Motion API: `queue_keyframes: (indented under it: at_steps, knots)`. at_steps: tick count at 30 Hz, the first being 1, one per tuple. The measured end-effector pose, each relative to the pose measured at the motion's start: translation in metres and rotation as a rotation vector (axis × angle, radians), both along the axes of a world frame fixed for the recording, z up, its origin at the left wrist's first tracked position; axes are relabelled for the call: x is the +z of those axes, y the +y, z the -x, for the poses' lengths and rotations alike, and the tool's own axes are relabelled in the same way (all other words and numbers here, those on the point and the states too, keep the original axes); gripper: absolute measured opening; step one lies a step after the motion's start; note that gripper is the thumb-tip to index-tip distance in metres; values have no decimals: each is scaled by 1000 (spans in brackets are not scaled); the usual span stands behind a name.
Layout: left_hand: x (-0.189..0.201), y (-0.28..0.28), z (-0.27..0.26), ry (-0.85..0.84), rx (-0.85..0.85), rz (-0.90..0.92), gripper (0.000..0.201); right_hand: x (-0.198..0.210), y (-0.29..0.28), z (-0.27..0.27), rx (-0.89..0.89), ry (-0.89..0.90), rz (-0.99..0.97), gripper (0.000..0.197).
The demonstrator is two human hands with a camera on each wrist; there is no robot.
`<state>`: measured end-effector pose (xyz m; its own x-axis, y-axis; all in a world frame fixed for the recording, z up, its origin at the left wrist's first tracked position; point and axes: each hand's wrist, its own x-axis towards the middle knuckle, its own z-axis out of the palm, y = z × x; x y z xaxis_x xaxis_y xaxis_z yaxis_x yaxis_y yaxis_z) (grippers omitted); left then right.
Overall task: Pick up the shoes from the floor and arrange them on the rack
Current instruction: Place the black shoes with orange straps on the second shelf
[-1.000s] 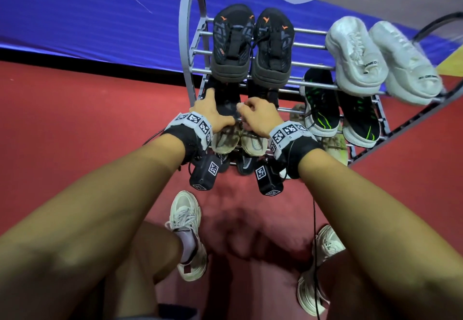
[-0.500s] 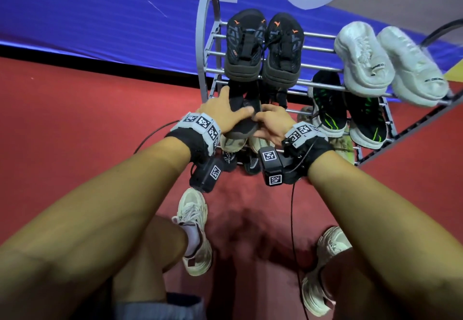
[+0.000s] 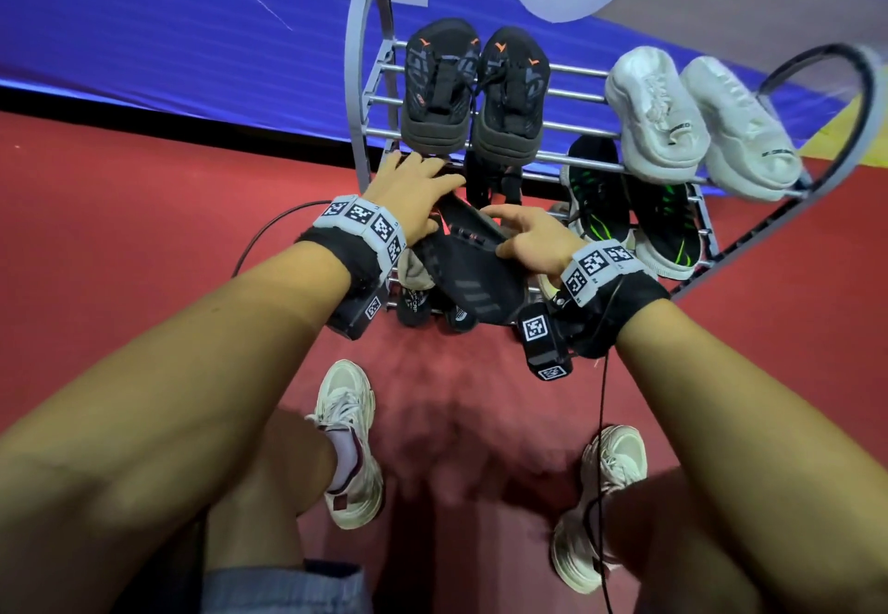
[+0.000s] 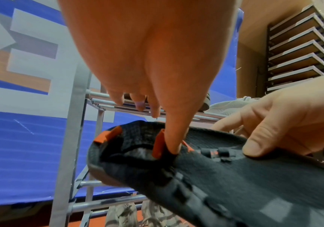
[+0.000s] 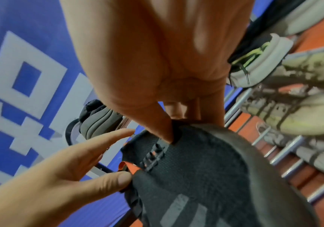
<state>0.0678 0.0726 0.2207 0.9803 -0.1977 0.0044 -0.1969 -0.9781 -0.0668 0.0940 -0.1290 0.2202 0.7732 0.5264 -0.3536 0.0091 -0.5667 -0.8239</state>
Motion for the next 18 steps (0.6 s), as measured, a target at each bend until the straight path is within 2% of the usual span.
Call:
queue_keyframes:
  at_steps: [3,5,8,10,14,16,18]
  knots:
    - [7,-10,0,129,-43,-7,60,1,-5,1,154,-179,152,62]
    - [10,-15,2,240,-4,52,51,1,-7,2,241,-346,272,66]
    - [10,-20,5,277,35,86,43,0,-9,4,325,-536,403,73]
    - [10,-23,4,265,51,99,43,-3,-9,5,324,-664,439,68]
    - [2,-24,5,325,79,273,39,-4,-4,0,293,-951,439,54]
    - [-5,-21,6,348,150,383,39,-8,-5,-6,264,-1022,402,49]
    - [-8,-16,9,368,223,450,43,-11,-5,-8,212,-1002,386,51]
